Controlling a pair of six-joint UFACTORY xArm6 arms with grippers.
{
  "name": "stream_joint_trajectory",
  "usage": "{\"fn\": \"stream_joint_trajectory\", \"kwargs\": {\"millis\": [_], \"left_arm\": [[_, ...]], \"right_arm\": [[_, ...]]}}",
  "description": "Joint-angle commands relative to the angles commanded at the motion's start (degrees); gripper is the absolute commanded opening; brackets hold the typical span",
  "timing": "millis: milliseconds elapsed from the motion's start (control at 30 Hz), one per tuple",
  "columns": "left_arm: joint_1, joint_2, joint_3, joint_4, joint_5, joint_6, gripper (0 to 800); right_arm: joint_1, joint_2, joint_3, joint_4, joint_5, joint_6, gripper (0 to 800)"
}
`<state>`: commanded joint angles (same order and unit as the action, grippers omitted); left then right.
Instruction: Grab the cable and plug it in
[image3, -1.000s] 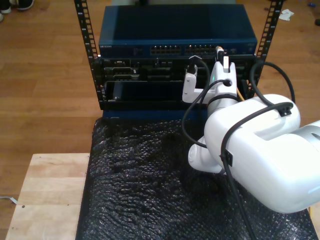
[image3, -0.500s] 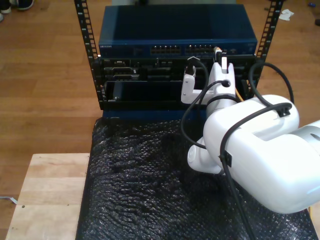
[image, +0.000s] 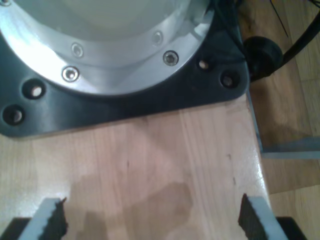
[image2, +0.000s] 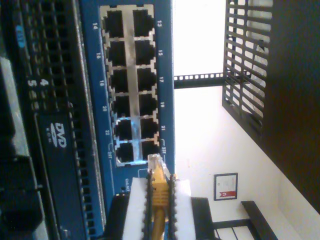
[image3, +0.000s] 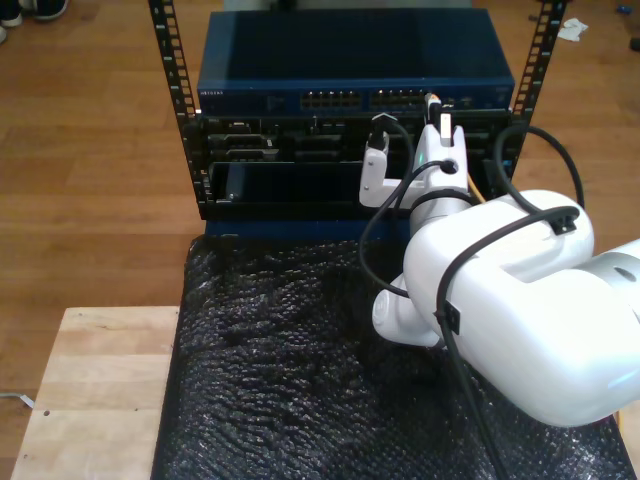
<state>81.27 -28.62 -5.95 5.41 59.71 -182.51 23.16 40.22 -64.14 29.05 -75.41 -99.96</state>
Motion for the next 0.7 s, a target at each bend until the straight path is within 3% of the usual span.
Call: {"fn": "stream_joint_trajectory", "kwargs": {"millis": [700], "left_arm": [[0.00, 0.00, 0.00, 0.00, 0.00, 0.00, 800]], "right_arm": [[0.09, 1.49, -2.11, 0.00, 0.09, 0.00, 0]]}}
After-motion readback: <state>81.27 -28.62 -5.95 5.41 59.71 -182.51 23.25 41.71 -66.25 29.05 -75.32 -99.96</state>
